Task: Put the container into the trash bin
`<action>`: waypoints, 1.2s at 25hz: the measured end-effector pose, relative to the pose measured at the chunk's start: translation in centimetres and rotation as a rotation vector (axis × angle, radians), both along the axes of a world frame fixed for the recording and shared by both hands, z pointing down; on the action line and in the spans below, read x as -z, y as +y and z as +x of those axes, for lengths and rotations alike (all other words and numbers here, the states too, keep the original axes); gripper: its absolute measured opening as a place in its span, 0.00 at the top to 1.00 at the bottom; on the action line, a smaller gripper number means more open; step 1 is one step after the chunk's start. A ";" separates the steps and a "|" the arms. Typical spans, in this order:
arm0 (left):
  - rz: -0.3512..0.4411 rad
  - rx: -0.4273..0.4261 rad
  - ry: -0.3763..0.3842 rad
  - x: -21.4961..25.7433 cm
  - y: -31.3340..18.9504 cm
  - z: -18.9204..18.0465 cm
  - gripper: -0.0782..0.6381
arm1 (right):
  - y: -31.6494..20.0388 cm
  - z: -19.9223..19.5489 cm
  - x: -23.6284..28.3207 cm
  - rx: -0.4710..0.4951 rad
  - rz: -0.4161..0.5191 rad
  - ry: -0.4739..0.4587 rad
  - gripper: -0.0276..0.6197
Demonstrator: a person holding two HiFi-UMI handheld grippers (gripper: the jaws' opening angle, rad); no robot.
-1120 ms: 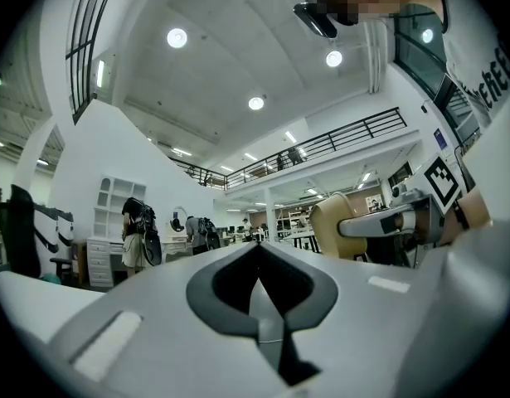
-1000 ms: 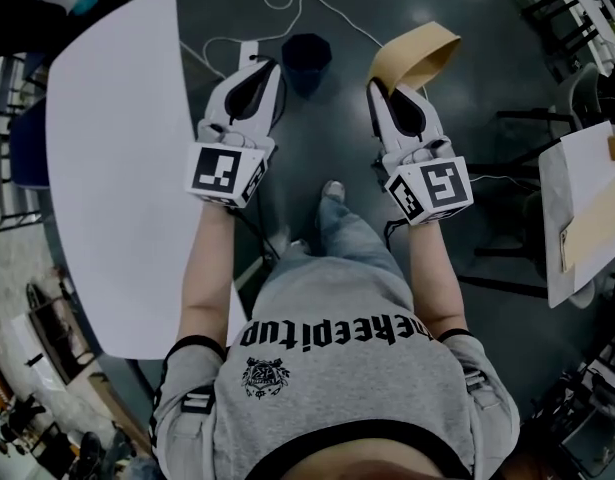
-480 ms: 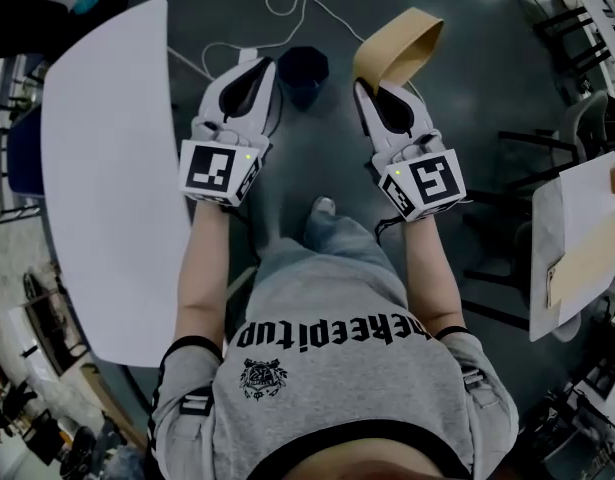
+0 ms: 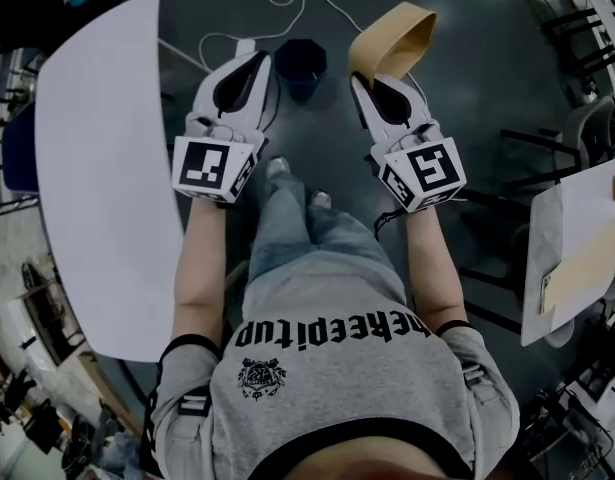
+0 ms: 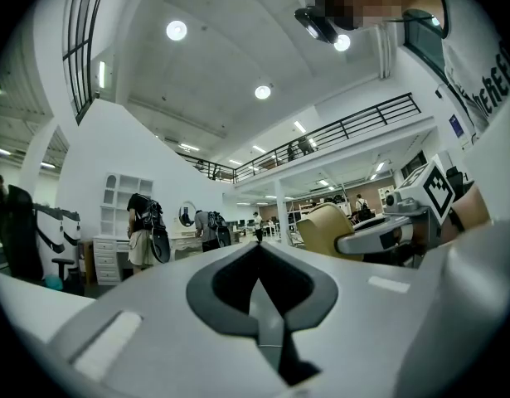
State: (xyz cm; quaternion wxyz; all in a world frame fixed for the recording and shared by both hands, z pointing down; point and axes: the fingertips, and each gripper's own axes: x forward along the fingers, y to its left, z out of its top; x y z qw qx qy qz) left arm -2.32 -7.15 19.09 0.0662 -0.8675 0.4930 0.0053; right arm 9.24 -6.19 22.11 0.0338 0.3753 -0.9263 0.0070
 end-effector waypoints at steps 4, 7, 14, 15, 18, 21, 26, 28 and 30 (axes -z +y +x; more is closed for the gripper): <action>-0.008 -0.003 0.001 -0.3 -1.1 -0.1 0.86 | -1.1 0.0 -0.5 -0.001 -0.018 0.006 0.94; -0.017 -0.013 0.006 -0.5 -2.3 0.0 0.86 | -2.0 -0.2 -0.7 0.003 -0.026 0.022 0.94; -0.031 -0.035 0.012 -1.1 -5.9 -0.5 0.86 | -5.1 -1.2 -1.5 0.009 -0.036 0.042 0.94; -0.035 -0.036 0.011 -1.3 -6.4 -0.7 0.86 | -5.6 -1.5 -1.6 0.013 -0.038 0.046 0.94; -0.051 -0.038 0.007 -1.9 -8.2 -1.3 0.86 | -7.2 -2.2 -2.4 0.027 -0.051 0.062 0.94; -0.070 -0.042 0.004 -2.6 -10.0 -1.9 0.86 | -9.0 -2.9 -3.4 0.026 -0.076 0.083 0.94; -0.102 -0.047 0.009 -3.9 -12.7 -3.5 0.86 | -11.9 -4.6 -5.5 0.034 -0.121 0.122 0.94; -0.115 -0.049 0.015 -4.5 -13.7 -4.3 0.86 | -13.0 -5.4 -6.5 0.044 -0.137 0.140 0.94; -0.129 -0.052 0.024 -5.1 -14.8 -4.9 0.86 | -14.3 -6.1 -7.4 0.052 -0.151 0.158 0.94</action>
